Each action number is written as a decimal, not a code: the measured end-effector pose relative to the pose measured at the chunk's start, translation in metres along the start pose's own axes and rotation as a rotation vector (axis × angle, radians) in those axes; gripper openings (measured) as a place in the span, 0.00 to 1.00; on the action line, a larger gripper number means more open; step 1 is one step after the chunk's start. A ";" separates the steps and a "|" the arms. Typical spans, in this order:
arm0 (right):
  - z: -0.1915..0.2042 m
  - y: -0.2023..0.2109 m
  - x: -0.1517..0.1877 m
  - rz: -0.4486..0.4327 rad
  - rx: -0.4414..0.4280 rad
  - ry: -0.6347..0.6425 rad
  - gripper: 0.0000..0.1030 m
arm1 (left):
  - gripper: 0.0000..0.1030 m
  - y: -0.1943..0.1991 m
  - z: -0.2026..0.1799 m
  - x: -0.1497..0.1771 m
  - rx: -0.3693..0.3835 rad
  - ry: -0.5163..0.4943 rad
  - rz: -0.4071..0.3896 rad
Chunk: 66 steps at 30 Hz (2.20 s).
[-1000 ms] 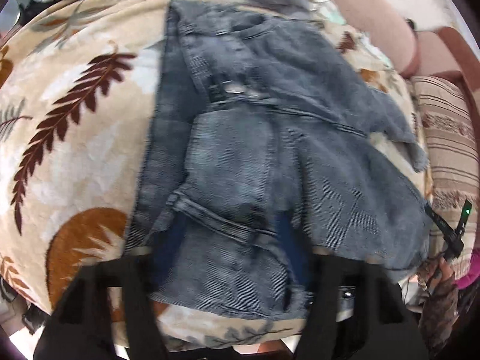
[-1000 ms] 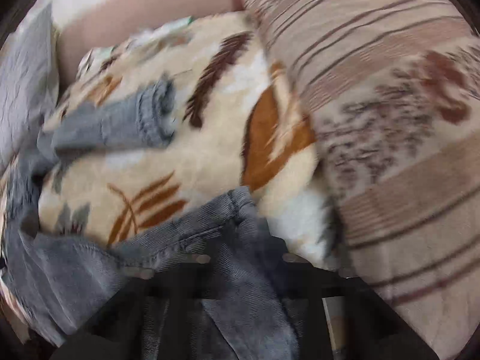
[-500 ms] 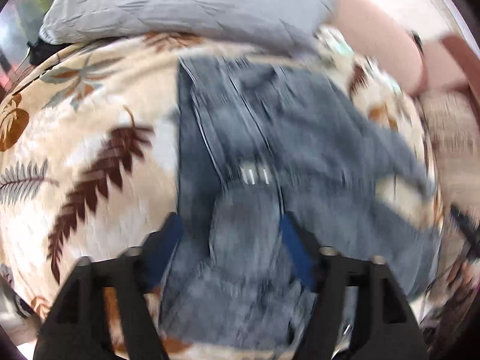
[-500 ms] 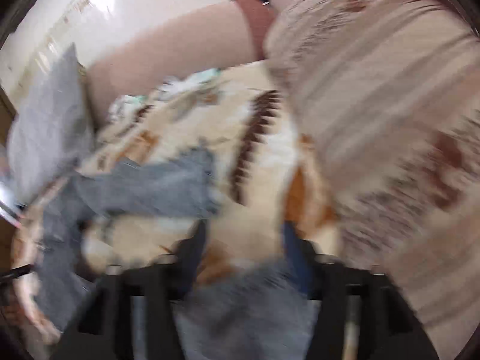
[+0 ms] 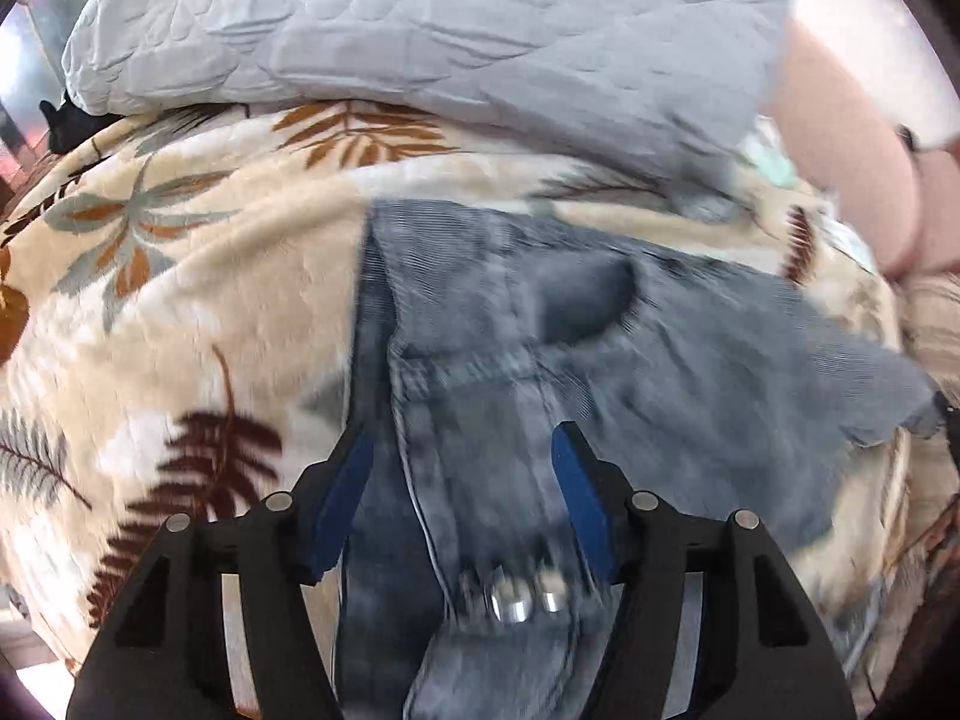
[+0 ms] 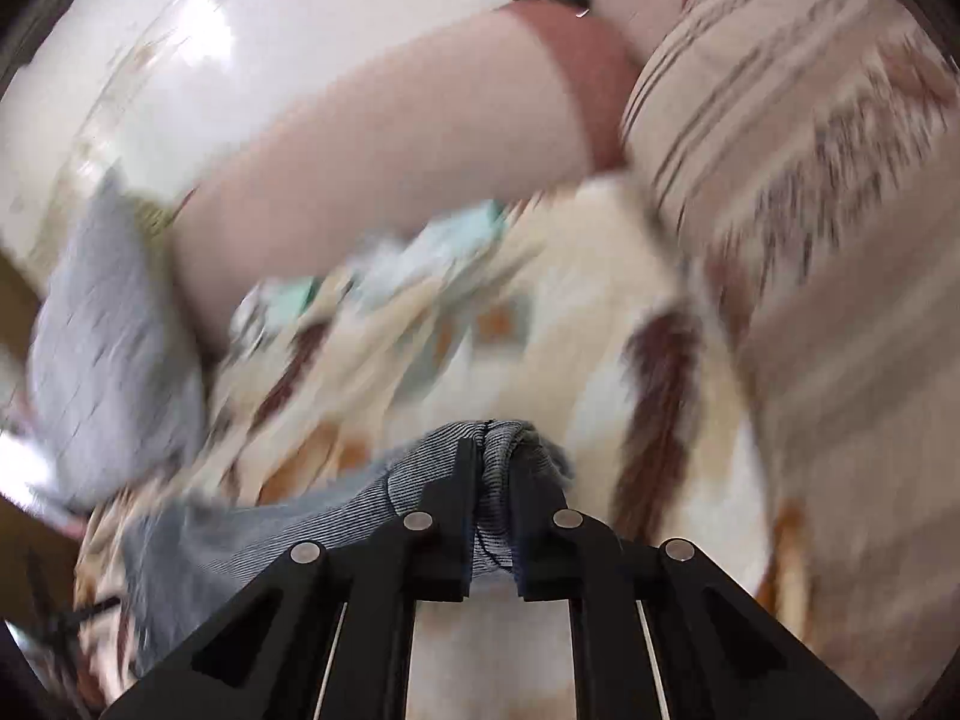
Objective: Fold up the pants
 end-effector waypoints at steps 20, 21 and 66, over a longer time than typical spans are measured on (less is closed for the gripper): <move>-0.014 -0.022 0.027 -0.007 -0.074 -0.076 0.12 | 0.40 -0.004 -0.015 0.055 0.171 0.004 0.102; -0.019 -0.010 0.020 -0.034 -0.079 -0.083 0.12 | 0.40 -0.003 -0.016 0.053 0.151 -0.009 0.085; -0.093 0.087 0.191 0.118 0.167 0.300 0.14 | 0.70 0.039 -0.022 0.139 0.171 -0.136 0.190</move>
Point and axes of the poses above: each gripper's, at about its wrist camera, not at the fingertips, and y roughly against the way its jaws point, z to its left, x to its underside, the point moved 6 cm from there along -y, roughly the way its jaws point, and after that the axes turned 8 degrees about x, right-handed, at the moved point
